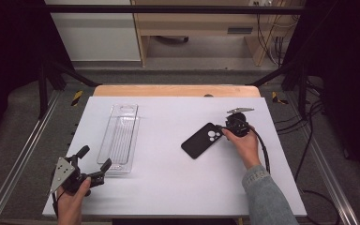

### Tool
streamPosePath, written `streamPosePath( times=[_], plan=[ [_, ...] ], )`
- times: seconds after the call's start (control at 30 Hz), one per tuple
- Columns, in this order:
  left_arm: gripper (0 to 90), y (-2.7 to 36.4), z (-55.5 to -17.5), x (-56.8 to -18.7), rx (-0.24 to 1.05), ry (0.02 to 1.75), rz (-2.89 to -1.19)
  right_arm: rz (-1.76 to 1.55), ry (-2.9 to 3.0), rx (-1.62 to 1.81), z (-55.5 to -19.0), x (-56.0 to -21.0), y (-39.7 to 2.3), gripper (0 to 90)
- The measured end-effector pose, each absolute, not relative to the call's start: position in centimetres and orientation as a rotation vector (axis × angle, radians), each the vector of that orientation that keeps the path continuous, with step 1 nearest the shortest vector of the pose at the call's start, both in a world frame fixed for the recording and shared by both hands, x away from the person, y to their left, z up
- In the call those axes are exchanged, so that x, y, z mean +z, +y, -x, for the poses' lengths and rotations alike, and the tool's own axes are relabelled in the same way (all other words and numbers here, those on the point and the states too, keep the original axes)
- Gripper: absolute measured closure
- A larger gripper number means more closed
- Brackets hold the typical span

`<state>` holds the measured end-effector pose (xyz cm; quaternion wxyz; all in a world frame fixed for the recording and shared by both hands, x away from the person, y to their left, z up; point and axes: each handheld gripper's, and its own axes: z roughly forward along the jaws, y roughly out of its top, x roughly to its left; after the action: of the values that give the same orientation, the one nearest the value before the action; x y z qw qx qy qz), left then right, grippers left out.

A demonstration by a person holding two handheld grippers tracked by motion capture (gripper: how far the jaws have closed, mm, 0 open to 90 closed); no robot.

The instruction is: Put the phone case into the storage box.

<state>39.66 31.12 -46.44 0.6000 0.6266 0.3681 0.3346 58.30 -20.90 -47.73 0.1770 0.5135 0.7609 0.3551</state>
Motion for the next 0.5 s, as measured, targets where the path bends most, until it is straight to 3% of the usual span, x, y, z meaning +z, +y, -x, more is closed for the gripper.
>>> streamPosePath(
  times=[0.5],
  plan=[
    [1.6, 31.05, -39.66, -46.43, 0.775, 0.850, -1.460, -1.439, 2.179, 0.990, -58.28, -48.13, -20.56, 56.8]
  ],
)
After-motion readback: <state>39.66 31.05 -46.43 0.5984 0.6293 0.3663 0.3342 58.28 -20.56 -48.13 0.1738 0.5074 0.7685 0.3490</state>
